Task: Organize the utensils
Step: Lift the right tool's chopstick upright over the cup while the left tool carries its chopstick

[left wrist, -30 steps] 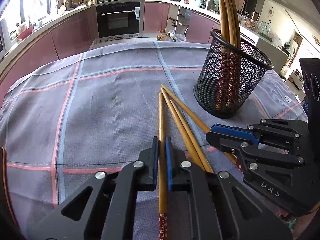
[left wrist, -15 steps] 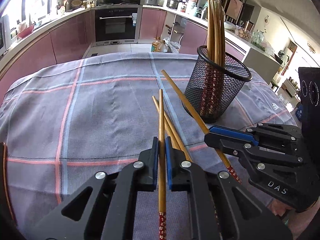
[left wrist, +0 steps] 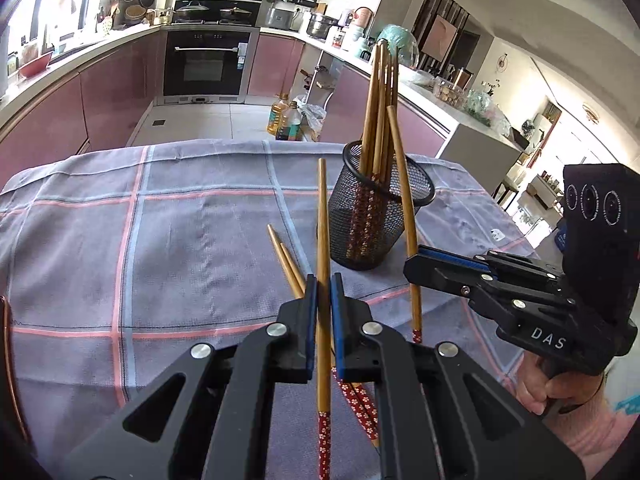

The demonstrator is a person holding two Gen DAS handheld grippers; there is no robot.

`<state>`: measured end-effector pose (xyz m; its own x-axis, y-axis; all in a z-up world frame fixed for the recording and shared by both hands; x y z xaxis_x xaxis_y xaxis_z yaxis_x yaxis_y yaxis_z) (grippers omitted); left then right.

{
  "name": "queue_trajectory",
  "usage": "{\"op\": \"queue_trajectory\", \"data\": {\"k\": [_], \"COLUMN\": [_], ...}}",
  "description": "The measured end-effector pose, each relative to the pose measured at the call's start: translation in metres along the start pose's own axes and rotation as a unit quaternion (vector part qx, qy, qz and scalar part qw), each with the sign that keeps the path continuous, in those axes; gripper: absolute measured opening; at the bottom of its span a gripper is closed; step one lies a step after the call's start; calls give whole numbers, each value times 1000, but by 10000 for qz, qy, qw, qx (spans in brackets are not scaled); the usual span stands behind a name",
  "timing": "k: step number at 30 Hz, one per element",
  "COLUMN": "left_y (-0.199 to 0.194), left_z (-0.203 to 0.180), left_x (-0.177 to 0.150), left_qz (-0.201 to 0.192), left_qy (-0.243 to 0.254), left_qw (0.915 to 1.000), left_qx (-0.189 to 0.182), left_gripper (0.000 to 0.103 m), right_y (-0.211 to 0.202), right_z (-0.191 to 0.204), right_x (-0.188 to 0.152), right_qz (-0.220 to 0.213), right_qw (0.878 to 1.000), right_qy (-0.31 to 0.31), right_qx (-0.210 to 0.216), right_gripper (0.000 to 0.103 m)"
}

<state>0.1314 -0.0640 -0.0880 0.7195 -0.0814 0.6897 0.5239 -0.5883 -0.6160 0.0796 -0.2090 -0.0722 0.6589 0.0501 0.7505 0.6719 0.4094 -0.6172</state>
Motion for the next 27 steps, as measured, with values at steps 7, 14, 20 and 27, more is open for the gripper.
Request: {"op": "queue_trajectory", "data": {"k": [7,14,20,27], "left_y": [-28,-48,-59,-69], "left_z": [-16,-29,-35,-49], "left_x": [16,36,63,100], "left_qz": [-269,-592,-916,-1296], "left_qy": [96,179,265,470], "left_qw": [9984,9958,9930,9877], "left_qx": [-486,-671,-693,-737], "left_gripper": [7,7,7,7], "right_y": [-20,-36,-53,-72], "right_z": [-7,-8,-9,-19], "right_x": [16,36,59,91], "right_qz": [-338,-660,-951,-1301], "right_qw": [9992,9977,9954,9912], "right_qy": [165,113,-52,-145], "right_qx": [92,99,-28,-216], "right_gripper": [6,6,6,6]}}
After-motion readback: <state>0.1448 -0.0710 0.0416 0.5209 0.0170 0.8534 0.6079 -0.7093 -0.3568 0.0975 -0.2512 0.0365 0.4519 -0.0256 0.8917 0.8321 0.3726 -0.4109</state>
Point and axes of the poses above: each gripper's, at about its wrist camera, not at the fingertips, and y roughly the way its jaws point, z to its left, x to its top, the point moved 5 cm from there along y, roughly the way its jaws point, and after that the axes turned 9 degrees about -x, right-handed, at the moved point
